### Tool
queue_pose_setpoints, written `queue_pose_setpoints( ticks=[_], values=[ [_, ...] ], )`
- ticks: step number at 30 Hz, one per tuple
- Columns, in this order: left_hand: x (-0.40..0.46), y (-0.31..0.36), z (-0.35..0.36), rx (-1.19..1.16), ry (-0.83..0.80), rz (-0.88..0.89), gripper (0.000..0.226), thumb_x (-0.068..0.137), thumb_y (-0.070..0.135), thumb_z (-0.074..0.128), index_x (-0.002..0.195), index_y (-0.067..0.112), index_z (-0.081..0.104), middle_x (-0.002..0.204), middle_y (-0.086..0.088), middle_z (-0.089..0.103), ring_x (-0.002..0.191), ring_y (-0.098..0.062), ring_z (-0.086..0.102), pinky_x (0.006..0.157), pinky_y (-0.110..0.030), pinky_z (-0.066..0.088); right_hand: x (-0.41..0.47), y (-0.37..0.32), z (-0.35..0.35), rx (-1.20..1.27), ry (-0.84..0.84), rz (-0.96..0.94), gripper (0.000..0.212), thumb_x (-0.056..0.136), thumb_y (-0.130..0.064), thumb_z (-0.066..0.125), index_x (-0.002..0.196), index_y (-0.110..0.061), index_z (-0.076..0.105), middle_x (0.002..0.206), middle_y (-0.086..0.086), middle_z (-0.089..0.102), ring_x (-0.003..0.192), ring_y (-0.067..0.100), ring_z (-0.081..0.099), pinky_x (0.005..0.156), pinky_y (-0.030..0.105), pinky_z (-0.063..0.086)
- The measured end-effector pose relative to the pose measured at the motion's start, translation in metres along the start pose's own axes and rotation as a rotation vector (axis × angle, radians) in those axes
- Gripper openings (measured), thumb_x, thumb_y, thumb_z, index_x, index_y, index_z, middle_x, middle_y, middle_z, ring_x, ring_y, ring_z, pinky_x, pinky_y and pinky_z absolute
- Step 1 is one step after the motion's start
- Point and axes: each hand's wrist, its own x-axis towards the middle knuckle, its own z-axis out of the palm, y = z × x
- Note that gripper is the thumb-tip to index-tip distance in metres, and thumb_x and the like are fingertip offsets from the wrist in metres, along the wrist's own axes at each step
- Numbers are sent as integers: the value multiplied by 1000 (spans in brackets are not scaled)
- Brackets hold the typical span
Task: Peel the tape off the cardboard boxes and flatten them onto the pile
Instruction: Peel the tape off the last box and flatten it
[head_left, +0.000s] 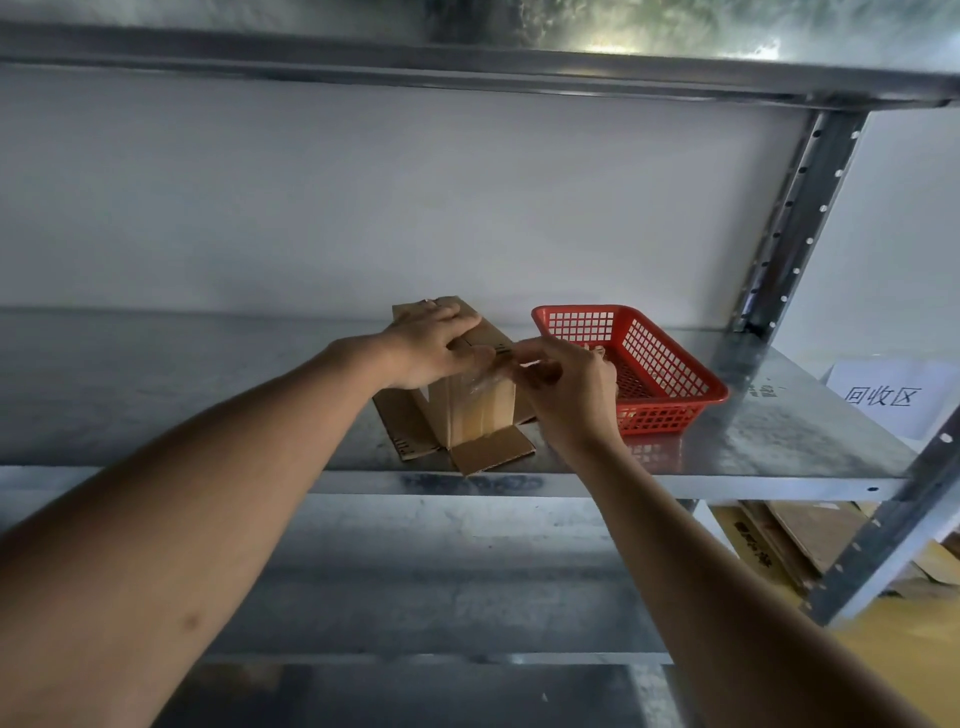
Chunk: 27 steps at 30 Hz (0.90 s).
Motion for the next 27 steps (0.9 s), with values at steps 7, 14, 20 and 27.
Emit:
queue_pose_setpoints(
  ticks=[7,14,20,27],
  values=[
    [4,1,5,-18,34,-35,81,95,80,33,164,40,20,174,6,5,160,-20,-7,128,-46,-2,0,2,22,-25,-55,-1,31,69,-24,96,91,-15,76,101,-2,62,81,5,67,75,20,59],
    [6,-3,4,-24,52,-16,82,94,80,34,164,39,21,174,5,6,160,-22,-3,128,-49,2,-3,7,28,-124,-109,-121,14,80,-19,88,87,-13,79,98,-6,66,75,1,63,72,13,54],
    [9,-7,0,-40,33,16,84,94,79,38,164,38,21,174,4,5,160,-23,-3,128,-50,2,-14,14,17,-42,-238,-3,12,81,-11,86,80,-15,75,84,-9,75,72,2,71,71,21,62],
    [10,-1,2,-10,58,9,83,95,79,34,165,35,20,174,5,6,160,-25,-1,128,-53,5,-9,8,9,137,-108,182,25,83,-17,86,102,-16,71,90,-7,78,76,3,75,70,24,63]
  ],
)
